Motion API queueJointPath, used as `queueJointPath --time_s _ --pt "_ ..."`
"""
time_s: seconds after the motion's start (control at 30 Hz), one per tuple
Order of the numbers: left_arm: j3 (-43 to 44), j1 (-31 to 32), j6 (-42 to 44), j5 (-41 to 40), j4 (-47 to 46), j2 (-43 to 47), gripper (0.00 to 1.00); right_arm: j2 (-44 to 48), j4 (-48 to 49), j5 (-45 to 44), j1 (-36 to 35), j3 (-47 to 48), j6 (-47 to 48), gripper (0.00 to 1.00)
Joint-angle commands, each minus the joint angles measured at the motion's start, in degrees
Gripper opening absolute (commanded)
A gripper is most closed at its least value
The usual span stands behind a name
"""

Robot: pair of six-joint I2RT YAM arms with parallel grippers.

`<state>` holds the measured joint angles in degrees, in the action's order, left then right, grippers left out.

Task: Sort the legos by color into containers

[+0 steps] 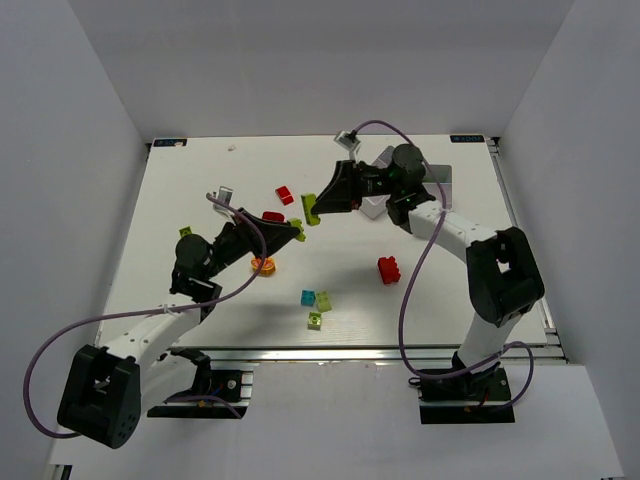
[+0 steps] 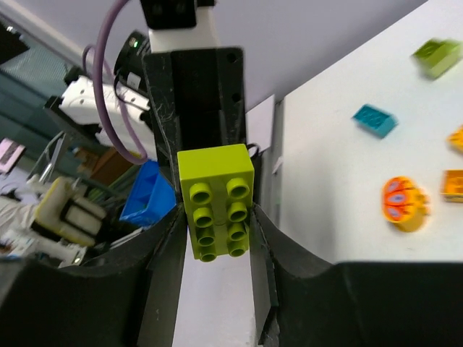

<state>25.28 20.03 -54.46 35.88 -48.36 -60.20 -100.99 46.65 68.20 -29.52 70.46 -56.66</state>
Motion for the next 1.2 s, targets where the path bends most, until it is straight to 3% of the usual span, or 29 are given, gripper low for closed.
queueJointPath --time_s 0.0,0.13,0.27,0.3,0.4,0.43,0.6,0.7,0.83,0.97,1.17 --pt "-0.8 -0.3 1.5 -0.8 2.1 2.2 0.00 0.6 6.9 0.9 5.6 1.0 -2.0 0.00" --pt "-0.9 -0.3 1.9 -1.2 3.0 2.9 0.00 1.1 6.1 1.6 9.2 1.0 -0.6 0.00" --pt "-0.7 -0.3 2.6 -1.9 4.7 2.7 0.00 2.9 -5.6 1.8 12.8 2.8 10.4 0.00" --pt "-0.1 -0.3 2.9 -2.3 5.5 2.8 0.00 3.9 -17.4 0.4 13.3 4.0 20.8 0.00" --pt "0.7 -0.3 4.9 -3.6 9.8 2.6 0.00 6.4 -39.5 -4.5 14.4 7.8 38.7 0.00" --pt "1.5 -0.3 6.0 -3.8 11.9 2.6 0.00 7.1 -42.8 -5.6 14.7 8.0 47.5 0.00" --pt "4.1 -0.5 9.9 -6.4 19.2 3.1 0.00 11.8 -53.7 -13.3 17.5 7.0 62.4 0.00" --pt "7.6 -0.9 13.0 -9.8 27.8 2.8 0.00 13.2 -58.4 -19.8 19.6 7.8 74.3 0.00" --pt "14.0 -1.5 15.4 -14.7 42.3 0.9 0.00 12.8 -71.8 -26.1 23.4 11.2 96.1 0.00" --pt "21.7 -1.9 16.0 -15.7 51.1 -2.9 0.00 11.3 -74.7 -36.2 25.4 11.5 112.5 0.00" --pt "25.4 -1.9 15.7 -15.2 50.2 -3.7 0.00 8.4 -72.3 -43.9 27.2 10.6 122.7 0.00"
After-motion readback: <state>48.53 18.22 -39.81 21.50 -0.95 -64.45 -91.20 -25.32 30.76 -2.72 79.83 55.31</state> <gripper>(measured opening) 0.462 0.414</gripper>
